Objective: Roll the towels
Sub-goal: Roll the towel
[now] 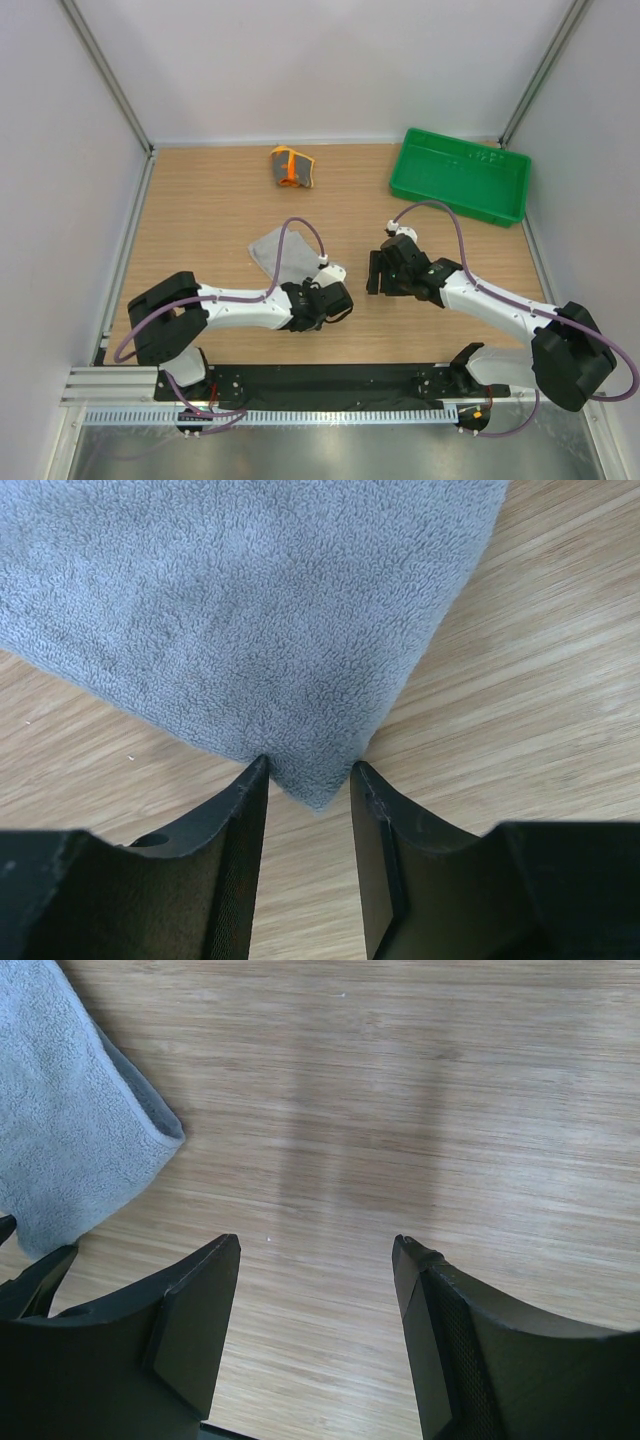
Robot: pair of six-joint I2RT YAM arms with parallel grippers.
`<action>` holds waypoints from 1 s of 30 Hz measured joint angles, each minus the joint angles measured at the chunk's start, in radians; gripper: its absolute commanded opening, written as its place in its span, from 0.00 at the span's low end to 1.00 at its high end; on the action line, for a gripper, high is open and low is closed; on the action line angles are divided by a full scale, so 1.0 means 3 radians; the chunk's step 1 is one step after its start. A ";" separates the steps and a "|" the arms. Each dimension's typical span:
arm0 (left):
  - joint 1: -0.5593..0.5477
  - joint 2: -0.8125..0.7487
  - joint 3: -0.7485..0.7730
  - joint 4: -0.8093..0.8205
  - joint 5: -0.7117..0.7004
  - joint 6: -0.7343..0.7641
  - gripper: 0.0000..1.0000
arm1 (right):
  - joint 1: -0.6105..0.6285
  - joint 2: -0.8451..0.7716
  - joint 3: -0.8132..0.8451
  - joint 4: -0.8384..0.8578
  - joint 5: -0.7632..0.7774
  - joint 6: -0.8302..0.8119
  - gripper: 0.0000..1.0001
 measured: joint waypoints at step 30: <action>-0.0025 0.0108 0.0257 -0.0282 -0.0034 0.0234 0.41 | -0.0042 -0.0052 -0.0067 0.0025 -0.0001 0.0000 0.70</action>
